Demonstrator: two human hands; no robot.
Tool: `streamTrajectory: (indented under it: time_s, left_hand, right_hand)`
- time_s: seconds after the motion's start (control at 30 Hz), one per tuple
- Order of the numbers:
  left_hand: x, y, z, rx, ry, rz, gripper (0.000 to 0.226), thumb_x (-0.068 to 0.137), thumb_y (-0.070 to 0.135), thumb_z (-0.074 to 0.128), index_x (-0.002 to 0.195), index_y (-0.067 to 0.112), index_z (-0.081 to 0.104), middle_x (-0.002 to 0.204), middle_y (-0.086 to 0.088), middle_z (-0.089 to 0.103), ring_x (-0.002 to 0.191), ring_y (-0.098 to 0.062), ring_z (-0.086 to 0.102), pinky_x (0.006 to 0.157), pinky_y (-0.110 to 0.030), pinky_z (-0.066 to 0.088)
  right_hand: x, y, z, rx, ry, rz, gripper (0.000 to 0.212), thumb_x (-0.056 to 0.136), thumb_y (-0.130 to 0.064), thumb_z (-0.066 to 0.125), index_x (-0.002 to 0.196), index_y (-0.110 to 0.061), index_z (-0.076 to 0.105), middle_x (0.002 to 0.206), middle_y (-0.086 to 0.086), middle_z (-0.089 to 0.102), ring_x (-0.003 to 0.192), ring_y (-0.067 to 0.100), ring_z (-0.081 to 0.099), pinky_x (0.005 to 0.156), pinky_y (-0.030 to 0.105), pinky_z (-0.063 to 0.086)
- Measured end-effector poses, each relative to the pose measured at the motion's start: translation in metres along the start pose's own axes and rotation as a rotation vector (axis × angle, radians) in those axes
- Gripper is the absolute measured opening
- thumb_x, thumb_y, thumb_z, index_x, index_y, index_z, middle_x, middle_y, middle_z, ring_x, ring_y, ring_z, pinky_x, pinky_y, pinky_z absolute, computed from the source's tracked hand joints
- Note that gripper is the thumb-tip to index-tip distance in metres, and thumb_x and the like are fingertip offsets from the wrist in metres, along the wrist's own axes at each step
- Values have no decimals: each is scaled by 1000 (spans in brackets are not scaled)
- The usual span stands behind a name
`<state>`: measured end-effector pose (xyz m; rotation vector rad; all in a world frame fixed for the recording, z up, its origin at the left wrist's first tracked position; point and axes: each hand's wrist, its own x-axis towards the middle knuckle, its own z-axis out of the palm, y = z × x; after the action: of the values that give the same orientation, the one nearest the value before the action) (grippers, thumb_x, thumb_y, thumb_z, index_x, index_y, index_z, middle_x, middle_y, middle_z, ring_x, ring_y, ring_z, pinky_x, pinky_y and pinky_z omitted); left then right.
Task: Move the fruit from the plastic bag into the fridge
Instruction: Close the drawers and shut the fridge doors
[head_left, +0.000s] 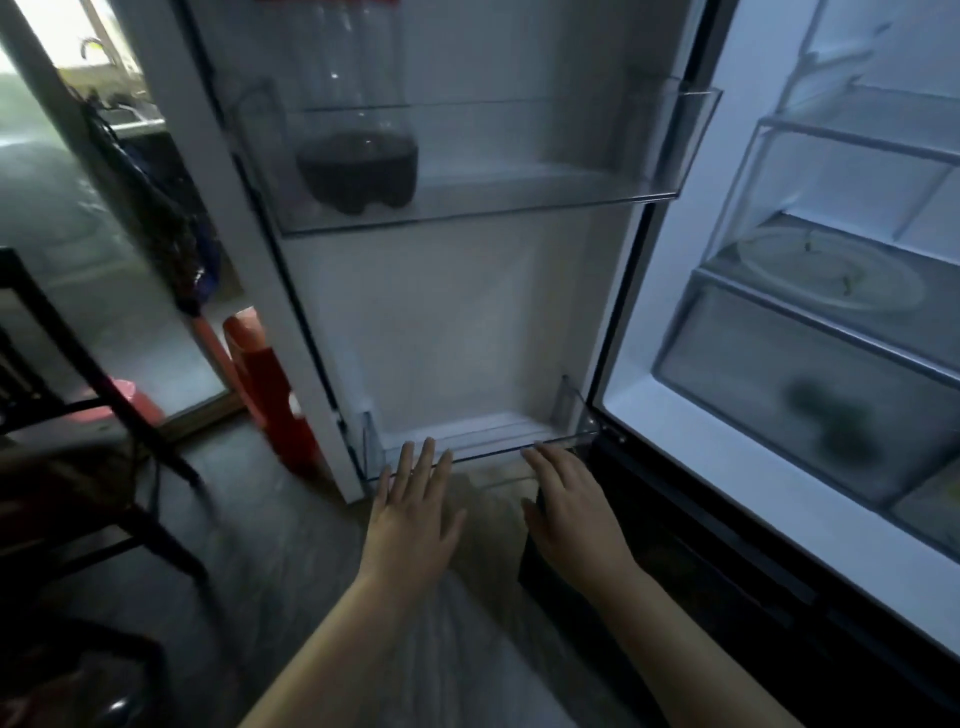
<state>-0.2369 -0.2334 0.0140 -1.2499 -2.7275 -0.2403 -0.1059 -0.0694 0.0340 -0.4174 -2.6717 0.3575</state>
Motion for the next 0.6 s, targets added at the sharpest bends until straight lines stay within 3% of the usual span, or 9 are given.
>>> streamTrajectory:
  time_s: [0.13,0.27,0.37,0.6]
  left_hand:
    - [-22,-32,0,-50,-10,-42,69,87,50,27,148,19,20,157,-1,14,145,-19,1,117,-37,1]
    - [-30,-47,-1,-91,-11,-18,71,85,40,46,147,15,23,156,-4,16,144,-16,2,114,-36,3]
    - [-35,-48,0,-124,1,-2,77,82,34,60,147,13,24,156,-4,14,144,-17,3,113,-37,6]
    - [-48,-44,4,-102,-3,32,79,78,33,66,145,11,31,156,-3,14,144,-19,7,116,-37,8]
  right_hand:
    - [13,-32,28,-51,-61,-83,66,78,-22,71,136,-7,44,141,14,46,131,31,43,104,46,41]
    - [24,-56,47,-67,-148,-108,70,84,-27,63,146,-13,32,152,10,31,142,28,25,112,45,30]
    - [24,-68,53,-104,-174,-112,70,85,-28,61,146,-13,31,152,11,31,142,30,22,111,48,30]
    - [8,-70,53,-110,-148,-75,75,79,-21,66,145,-14,31,152,10,32,143,27,18,112,48,29]
